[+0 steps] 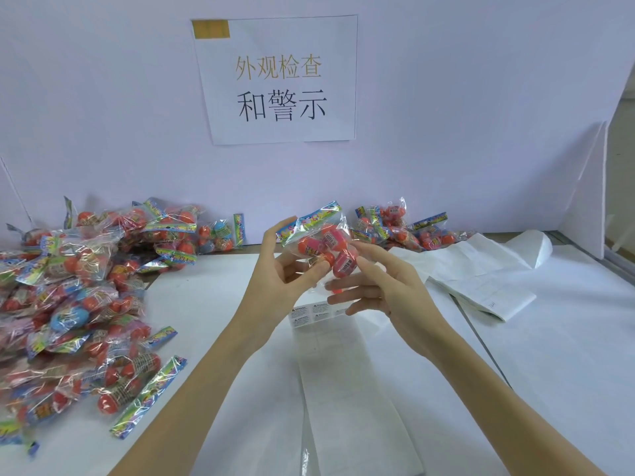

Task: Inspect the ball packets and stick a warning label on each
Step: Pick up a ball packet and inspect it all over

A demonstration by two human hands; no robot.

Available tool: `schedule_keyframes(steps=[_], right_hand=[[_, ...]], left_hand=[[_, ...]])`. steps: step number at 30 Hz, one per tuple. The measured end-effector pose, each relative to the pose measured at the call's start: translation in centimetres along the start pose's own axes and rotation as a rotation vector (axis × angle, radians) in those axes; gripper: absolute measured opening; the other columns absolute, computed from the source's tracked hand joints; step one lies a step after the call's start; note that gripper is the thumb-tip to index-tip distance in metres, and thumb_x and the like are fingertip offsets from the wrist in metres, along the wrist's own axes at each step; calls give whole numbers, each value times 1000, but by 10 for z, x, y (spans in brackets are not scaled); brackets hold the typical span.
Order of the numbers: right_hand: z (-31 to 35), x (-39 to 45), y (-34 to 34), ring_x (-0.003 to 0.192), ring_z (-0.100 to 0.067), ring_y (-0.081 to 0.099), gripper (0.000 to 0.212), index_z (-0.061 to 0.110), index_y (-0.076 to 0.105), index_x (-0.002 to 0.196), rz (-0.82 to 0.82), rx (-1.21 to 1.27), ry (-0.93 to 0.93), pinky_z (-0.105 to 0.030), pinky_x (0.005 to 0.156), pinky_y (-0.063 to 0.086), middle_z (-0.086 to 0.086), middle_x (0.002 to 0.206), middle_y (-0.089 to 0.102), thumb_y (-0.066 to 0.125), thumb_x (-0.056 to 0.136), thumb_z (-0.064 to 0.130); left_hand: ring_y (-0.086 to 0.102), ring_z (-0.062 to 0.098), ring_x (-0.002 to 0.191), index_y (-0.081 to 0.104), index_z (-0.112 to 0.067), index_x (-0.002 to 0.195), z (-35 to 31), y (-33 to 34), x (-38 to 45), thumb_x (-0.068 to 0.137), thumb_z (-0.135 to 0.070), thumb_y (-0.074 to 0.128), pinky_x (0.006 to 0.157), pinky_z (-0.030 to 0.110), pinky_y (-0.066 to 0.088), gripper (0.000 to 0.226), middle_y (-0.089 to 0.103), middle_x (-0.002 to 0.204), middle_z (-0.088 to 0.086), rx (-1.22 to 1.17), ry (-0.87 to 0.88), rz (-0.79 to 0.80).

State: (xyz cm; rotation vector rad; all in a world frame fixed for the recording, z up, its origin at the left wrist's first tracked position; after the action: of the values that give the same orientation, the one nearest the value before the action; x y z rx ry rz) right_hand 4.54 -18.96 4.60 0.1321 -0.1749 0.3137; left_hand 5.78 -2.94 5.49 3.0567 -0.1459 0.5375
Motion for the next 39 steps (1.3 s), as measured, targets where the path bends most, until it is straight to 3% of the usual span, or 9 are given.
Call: schedule_keyframes(steps=[3,6,13,20,29,35,39], right_hand=[[6,-1,-4,83,-31,79,37,32,58,144,-93,-171,-127,-35,65,63,-12,94,80,52,110,19],[11,-5,-9,79,-21,79,39,31,61,143,-191,-345,-233,-33,60,61,-3,90,81,53,108,15],[13,-4,-10,72,-18,79,20,33,58,121,-197,-384,-269,-29,50,58,2,86,81,57,107,18],[14,-5,-7,68,-21,78,18,38,55,113,-194,-388,-306,-29,50,57,1,85,80,52,109,21],[6,-2,-12,64,-25,76,17,30,58,125,-217,-358,-212,-32,50,57,-3,82,80,52,109,26],[-7,0,-6,58,-34,73,31,13,67,105,-165,-127,-33,-28,43,50,-18,77,77,46,111,35],[-16,0,-12,60,-32,74,39,7,66,101,-194,-12,47,-25,46,49,-21,79,77,46,111,39]], left_hand=[[72,28,99,49,-32,138,2,-7,0,82,-37,83,78,26,56,65,78,107,4,26,-14,-53],[72,30,102,50,-29,135,3,-8,0,81,-38,82,78,28,55,64,79,106,3,31,-25,-66],[70,23,98,49,-32,137,2,-6,1,88,-28,82,84,32,56,59,77,113,0,47,-25,-41],[69,26,114,44,-28,147,8,-6,3,97,-12,73,85,24,54,60,75,124,4,-35,-37,-4],[69,21,104,48,-25,141,2,-4,2,89,-24,78,83,23,55,60,76,119,5,-53,-15,-1],[67,16,94,51,-30,139,-2,4,-1,95,-14,75,80,21,53,53,77,108,1,-58,19,46],[69,14,92,53,-30,137,-3,6,-1,91,-24,79,76,22,54,54,77,102,-6,-27,17,42]])
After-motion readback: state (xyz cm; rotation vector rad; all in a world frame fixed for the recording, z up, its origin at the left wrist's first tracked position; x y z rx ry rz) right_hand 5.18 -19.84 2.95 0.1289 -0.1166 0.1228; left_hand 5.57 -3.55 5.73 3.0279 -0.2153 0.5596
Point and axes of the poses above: each hand's wrist, its own x-axis towards the middle knuckle, its own y-axis out of the palm, z = x × y, the point moved 10 cm from there along x, towards the middle knuckle
